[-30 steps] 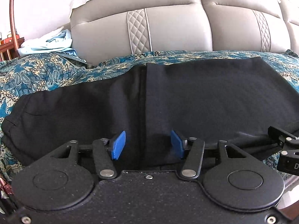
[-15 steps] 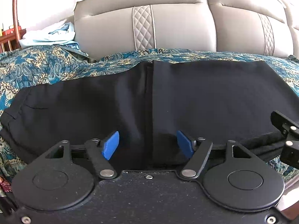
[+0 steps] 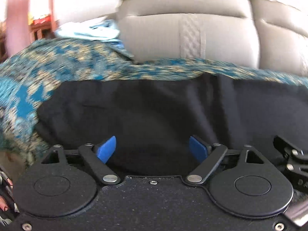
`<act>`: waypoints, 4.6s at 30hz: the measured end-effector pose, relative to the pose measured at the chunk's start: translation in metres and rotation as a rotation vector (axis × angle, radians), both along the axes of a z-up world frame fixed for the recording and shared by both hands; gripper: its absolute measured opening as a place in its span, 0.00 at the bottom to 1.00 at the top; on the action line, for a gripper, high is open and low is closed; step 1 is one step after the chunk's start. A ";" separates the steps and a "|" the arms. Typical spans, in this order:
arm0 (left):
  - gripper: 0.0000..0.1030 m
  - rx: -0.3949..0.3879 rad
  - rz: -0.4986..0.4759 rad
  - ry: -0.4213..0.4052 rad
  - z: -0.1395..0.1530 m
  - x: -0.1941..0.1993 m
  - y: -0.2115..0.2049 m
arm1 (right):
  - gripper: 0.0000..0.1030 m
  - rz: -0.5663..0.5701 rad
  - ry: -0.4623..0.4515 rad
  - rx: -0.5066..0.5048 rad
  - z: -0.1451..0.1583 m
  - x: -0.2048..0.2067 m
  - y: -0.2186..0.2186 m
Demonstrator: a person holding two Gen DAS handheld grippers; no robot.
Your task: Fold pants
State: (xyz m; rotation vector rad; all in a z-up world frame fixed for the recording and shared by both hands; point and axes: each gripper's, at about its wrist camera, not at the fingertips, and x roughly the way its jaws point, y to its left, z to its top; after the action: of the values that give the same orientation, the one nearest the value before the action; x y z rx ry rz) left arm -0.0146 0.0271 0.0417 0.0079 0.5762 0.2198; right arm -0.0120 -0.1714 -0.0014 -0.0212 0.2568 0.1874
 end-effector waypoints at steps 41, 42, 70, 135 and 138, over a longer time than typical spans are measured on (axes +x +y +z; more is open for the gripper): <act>0.98 -0.502 0.521 -0.111 -0.019 0.040 0.199 | 1.00 0.199 -0.010 -0.111 -0.015 0.006 0.064; 0.94 -0.508 0.512 -0.121 -0.019 0.040 0.200 | 1.00 0.198 -0.010 -0.110 -0.015 0.006 0.065; 0.14 -0.315 0.280 -0.290 0.052 0.047 0.149 | 1.00 0.175 0.028 0.004 0.000 0.011 0.051; 0.12 -0.135 -0.459 0.101 0.014 0.071 -0.072 | 0.25 -0.418 -0.010 0.193 0.006 0.002 -0.093; 0.13 -0.123 -0.462 0.086 0.018 0.076 -0.075 | 0.28 -0.440 0.011 0.233 0.006 0.002 -0.107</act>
State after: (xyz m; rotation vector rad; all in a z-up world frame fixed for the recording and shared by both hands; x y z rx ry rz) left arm 0.0611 -0.0481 0.0601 0.0307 0.6569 -0.2666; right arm -0.0099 -0.2780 0.0045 0.2657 0.2439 -0.2216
